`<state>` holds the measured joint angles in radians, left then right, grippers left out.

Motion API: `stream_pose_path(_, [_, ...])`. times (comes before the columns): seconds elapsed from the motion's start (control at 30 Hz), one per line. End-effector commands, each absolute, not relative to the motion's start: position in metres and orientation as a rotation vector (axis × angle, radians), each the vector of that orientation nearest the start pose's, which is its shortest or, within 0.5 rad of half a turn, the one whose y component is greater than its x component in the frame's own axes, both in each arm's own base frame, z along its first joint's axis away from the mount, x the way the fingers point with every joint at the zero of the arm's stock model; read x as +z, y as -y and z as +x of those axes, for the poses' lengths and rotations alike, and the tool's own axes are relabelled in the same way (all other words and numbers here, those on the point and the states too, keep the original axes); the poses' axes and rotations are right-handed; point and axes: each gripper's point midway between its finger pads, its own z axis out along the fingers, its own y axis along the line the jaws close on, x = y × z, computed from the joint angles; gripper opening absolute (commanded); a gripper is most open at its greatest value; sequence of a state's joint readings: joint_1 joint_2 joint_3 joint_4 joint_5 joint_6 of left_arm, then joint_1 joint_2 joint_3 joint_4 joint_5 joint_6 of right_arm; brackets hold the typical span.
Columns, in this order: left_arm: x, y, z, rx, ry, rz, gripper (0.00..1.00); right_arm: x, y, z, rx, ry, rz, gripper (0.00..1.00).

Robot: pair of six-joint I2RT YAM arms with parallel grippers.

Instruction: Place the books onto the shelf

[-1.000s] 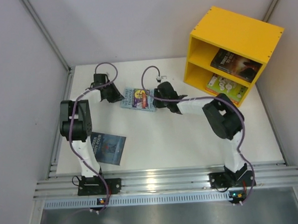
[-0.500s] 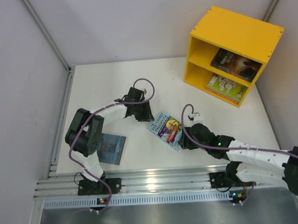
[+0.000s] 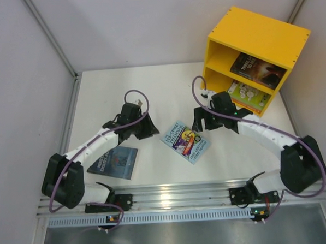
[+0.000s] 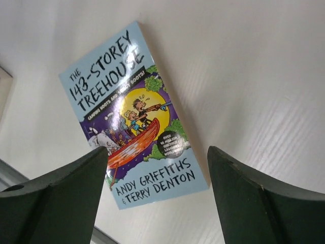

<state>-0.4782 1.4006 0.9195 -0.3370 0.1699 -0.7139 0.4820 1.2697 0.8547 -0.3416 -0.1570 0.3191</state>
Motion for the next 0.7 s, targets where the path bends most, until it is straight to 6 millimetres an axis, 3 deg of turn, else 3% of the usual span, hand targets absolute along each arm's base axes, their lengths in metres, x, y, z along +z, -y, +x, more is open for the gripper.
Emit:
stream_pose_path(0.0, [0.102, 0.228, 0.266, -0.907, -2.524, -0.275, 0.45, 0.105, -0.221, 0.278, 0.756, -2.455, -0.583, 0.79])
stream_pose_path(0.07, [0.096, 0.223, 0.264, -0.873, -2.525, -0.299, 0.29, 0.099, -0.224, 0.291, 0.744, -2.466, -0.604, 0.8])
stream_pose_path(0.1, [0.095, 0.223, 0.264, -0.865, -2.528, -0.306, 0.24, 0.082, -0.224, 0.293, 0.734, -2.514, -0.608, 0.79])
stream_pose_path(0.17, [0.087, 0.226, 0.261, -0.863, -2.549, -0.312, 0.16, 0.071, -0.224, 0.3, 0.719, -2.532, -0.632, 0.8])
stream_pose_path(0.2, [0.085, 0.228, 0.259, -0.866, -2.555, -0.311, 0.13, 0.058, -0.223, 0.299, 0.713, -2.564, -0.64, 0.8])
stream_pose_path(0.3, [0.068, 0.234, 0.253, -0.855, -2.6, -0.317, 0.05, 0.046, -0.225, 0.293, 0.744, -2.574, -0.676, 0.8])
stream_pose_path(0.33, [0.056, 0.235, 0.249, -0.855, -2.627, -0.328, 0.04, 0.04, -0.224, 0.286, 0.76, -2.588, -0.675, 0.8])
stream_pose_path(0.4, [0.051, 0.244, 0.254, -0.914, -2.604, -0.354, 0.02, 0.042, -0.232, 0.281, 0.828, -2.567, -0.668, 0.8])
stream_pose_path(0.43, [0.037, 0.243, 0.25, -0.901, -2.637, -0.381, 0.0, 0.037, -0.232, 0.273, 0.852, -2.581, -0.659, 0.8])
stream_pose_path(0.6, [0.015, 0.251, 0.253, -0.883, -2.691, -0.407, 0.0, 0.051, -0.256, 0.257, 1.012, -2.504, -0.601, 0.78])
stream_pose_path(0.67, [0.013, 0.254, 0.252, -0.876, -2.699, -0.401, 0.0, 0.048, -0.258, 0.249, 1.047, -2.507, -0.562, 0.75])
